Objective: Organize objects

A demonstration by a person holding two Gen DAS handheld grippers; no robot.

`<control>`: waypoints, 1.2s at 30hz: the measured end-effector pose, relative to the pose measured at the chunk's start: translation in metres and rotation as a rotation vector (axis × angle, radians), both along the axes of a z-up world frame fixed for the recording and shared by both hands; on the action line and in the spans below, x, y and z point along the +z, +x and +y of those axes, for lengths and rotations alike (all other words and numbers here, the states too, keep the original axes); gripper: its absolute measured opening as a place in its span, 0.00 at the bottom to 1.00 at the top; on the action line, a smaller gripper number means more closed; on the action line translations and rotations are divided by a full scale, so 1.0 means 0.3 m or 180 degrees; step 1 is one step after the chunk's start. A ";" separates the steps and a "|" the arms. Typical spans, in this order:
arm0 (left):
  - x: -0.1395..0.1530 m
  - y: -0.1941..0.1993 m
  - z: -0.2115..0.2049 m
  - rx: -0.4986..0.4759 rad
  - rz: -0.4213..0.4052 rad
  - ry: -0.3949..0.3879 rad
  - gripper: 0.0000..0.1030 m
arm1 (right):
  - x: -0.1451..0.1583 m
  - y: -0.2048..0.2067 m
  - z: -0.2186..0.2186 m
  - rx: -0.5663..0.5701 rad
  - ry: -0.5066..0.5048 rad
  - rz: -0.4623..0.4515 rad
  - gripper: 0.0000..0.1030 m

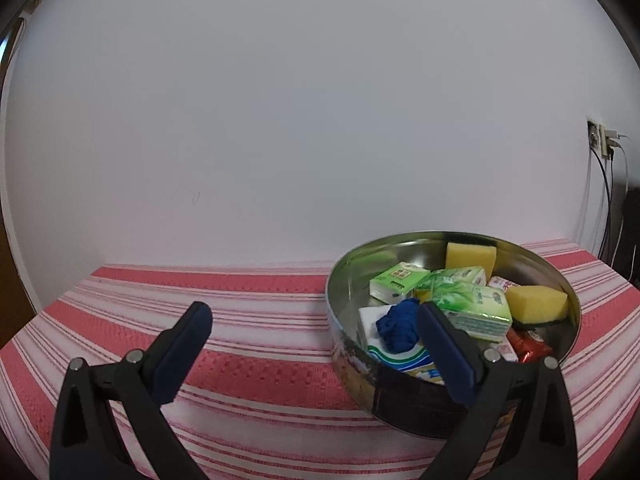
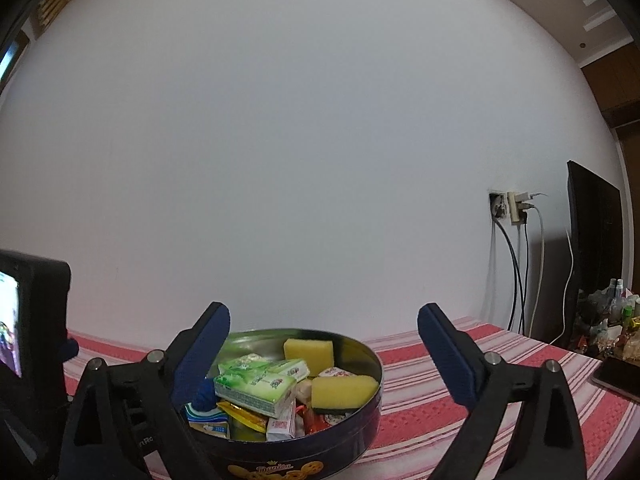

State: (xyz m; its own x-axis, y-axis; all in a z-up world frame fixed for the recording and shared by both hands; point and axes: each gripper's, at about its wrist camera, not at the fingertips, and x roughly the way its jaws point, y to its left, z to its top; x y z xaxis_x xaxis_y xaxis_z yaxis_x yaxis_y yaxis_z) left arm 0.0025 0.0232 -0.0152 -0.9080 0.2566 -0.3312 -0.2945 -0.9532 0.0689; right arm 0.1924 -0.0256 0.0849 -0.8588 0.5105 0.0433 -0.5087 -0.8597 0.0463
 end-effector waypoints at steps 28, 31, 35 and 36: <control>0.003 0.014 0.032 0.0090 0.0015 -0.0063 1.00 | -0.015 -0.021 0.110 -0.0042 -0.0045 -0.0139 0.94; 0.006 0.014 0.031 0.0104 0.0026 -0.0059 1.00 | -0.016 -0.019 0.115 -0.0040 -0.0048 -0.0138 0.94; 0.008 0.021 0.040 0.0103 0.0055 -0.0068 1.00 | -0.015 -0.021 0.115 -0.0035 -0.0043 -0.0143 0.94; 0.008 0.023 0.040 0.0098 0.0062 -0.0071 1.00 | -0.016 -0.022 0.114 -0.0034 -0.0041 -0.0144 0.94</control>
